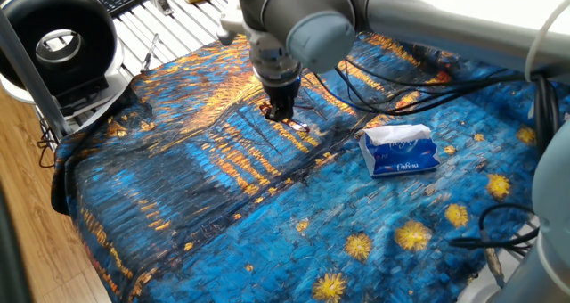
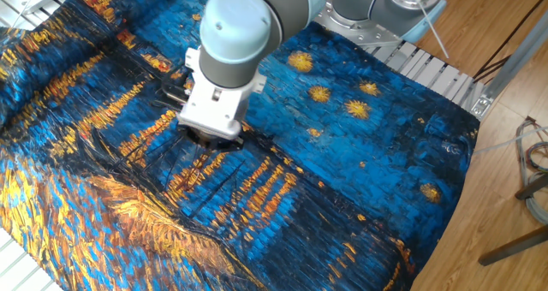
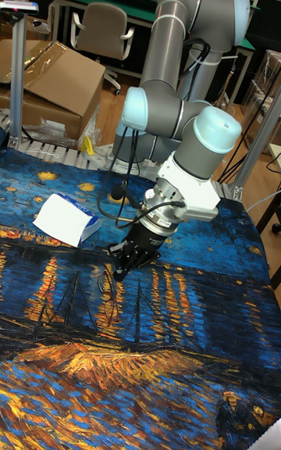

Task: Unfold the leg of the glasses (with one hand)

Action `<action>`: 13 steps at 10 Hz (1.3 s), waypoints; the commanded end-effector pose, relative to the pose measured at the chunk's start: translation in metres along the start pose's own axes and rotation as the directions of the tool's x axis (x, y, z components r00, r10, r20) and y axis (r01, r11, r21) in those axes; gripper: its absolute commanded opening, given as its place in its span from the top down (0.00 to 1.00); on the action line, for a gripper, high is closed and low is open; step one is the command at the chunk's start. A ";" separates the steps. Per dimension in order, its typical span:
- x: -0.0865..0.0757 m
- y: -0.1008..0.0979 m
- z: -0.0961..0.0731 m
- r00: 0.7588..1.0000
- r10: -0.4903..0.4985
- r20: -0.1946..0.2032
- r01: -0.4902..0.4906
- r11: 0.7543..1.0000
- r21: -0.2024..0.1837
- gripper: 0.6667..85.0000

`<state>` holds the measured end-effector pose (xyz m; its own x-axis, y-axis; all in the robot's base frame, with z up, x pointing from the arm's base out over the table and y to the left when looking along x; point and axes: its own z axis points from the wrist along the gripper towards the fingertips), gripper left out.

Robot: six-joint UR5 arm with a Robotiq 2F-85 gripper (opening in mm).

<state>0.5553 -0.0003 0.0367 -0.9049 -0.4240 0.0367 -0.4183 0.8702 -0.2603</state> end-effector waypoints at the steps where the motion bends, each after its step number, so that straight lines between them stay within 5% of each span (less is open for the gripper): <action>1: 0.000 0.000 0.004 1.000 -0.004 0.006 0.004 1.000 0.017 1.00; 13: 0.000 -0.019 0.002 0.999 -0.050 0.002 0.049 0.996 0.080 1.00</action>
<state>0.5610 -0.0130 0.0376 -0.8846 -0.4639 0.0482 -0.4530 0.8300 -0.3255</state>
